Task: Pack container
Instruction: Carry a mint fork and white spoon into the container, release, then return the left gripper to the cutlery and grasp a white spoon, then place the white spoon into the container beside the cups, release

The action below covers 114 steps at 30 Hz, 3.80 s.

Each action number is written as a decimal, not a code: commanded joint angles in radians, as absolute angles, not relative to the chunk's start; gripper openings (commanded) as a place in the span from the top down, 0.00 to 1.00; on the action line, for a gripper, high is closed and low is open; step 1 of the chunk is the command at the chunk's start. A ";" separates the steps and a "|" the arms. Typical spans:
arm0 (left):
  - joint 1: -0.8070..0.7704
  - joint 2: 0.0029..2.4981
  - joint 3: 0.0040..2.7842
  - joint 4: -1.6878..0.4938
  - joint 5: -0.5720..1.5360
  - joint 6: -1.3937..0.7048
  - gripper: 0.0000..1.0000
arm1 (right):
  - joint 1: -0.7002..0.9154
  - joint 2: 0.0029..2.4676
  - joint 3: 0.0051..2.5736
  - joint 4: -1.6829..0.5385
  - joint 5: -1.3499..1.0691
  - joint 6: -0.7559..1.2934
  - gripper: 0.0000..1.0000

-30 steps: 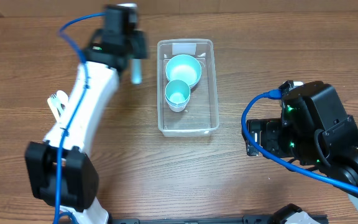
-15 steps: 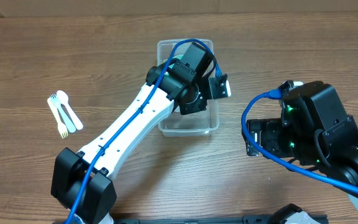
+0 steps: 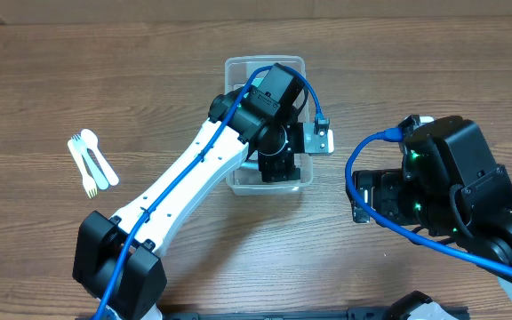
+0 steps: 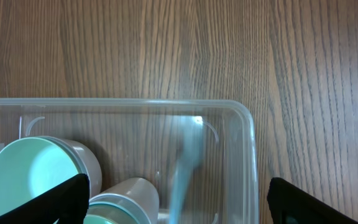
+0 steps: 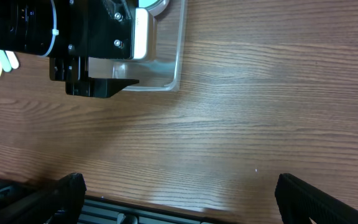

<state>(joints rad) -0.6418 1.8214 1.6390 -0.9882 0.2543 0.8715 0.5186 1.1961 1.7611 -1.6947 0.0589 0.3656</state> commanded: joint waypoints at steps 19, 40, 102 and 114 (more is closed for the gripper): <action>-0.212 1.496 1.803 -1.253 -0.078 -0.017 0.00 | 0.522 1.192 1.761 -1.693 0.066 0.367 0.00; 0.194 1.771 1.166 -0.585 -0.070 -0.323 0.00 | 0.522 1.192 1.761 -1.693 0.066 0.367 0.00; 0.239 1.961 1.205 -0.459 -0.023 -0.337 0.96 | 0.522 1.192 1.761 -1.693 0.066 0.367 0.00; -0.094 1.462 1.275 -0.513 0.300 0.345 0.96 | 0.522 1.192 1.761 -1.693 0.066 0.367 0.00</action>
<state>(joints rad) 0.0296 1.5379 1.2545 -0.5125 0.1444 0.0093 0.5186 1.1957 1.7603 -1.6958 0.0589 0.3660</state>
